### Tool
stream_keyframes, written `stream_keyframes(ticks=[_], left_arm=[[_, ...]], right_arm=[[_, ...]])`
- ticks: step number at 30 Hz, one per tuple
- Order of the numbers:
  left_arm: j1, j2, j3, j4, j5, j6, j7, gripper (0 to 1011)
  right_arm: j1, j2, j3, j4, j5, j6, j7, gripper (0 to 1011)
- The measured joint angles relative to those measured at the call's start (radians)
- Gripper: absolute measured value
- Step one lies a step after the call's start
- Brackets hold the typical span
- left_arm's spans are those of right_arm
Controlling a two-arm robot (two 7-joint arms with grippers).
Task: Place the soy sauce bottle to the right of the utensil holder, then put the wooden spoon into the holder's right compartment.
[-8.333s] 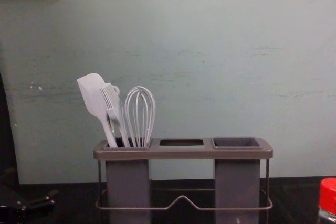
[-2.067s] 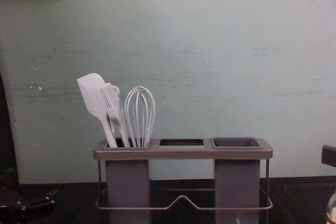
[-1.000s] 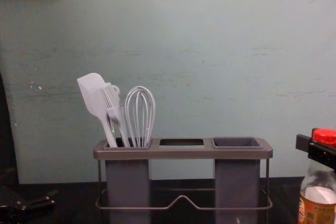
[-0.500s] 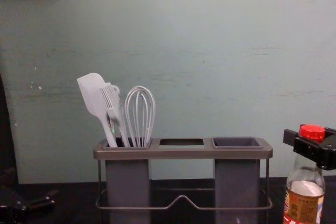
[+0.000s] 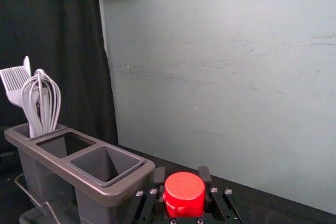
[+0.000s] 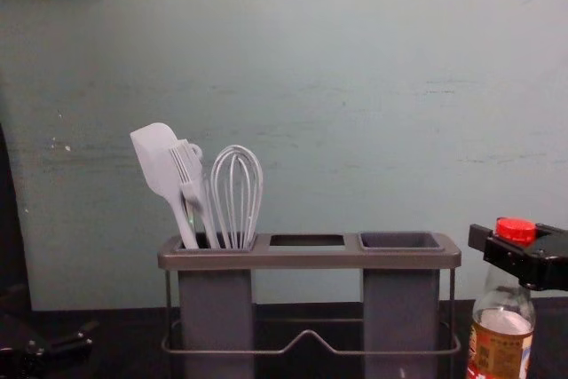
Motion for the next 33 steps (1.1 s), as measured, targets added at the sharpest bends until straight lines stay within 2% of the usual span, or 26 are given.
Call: stream_keyframes(ticks=[6,12,13,15,17,22,28,33], left_arm=[[0.0,0.0,0.0,0.0,0.0,0.0,0.0,1005],[0.0,0.0,0.0,0.0,0.0,0.0,0.0,1005],[0.0,0.0,0.0,0.0,0.0,0.0,0.0,1005],[0.0,0.0,0.0,0.0,0.0,0.0,0.0,1005],[0.0,0.0,0.0,0.0,0.0,0.0,0.0,1005],[0.0,0.0,0.0,0.0,0.0,0.0,0.0,1005],[0.0,0.0,0.0,0.0,0.0,0.0,0.0,1005],[0.0,0.0,0.0,0.0,0.0,0.0,0.0,1005]], right_arm=[[0.012,-0.009,-0.003,0.016,0.0,-0.004,0.002,400],[0.019,-0.013,-0.005,0.02,0.0,0.001,0.002,595],[0.001,-0.002,0.017,-0.041,0.013,0.002,-0.001,985],[-0.005,0.002,0.019,-0.054,0.014,0.003,-0.002,1004],[-0.037,0.024,0.03,-0.125,0.014,0.001,-0.001,1004],[-0.094,0.058,0.046,-0.228,0.01,-0.01,0.001,1004],[-0.125,0.073,0.051,-0.27,-0.003,0.006,-0.012,1004],[-0.155,0.086,0.038,-0.305,-0.012,0.019,-0.01,1004]])
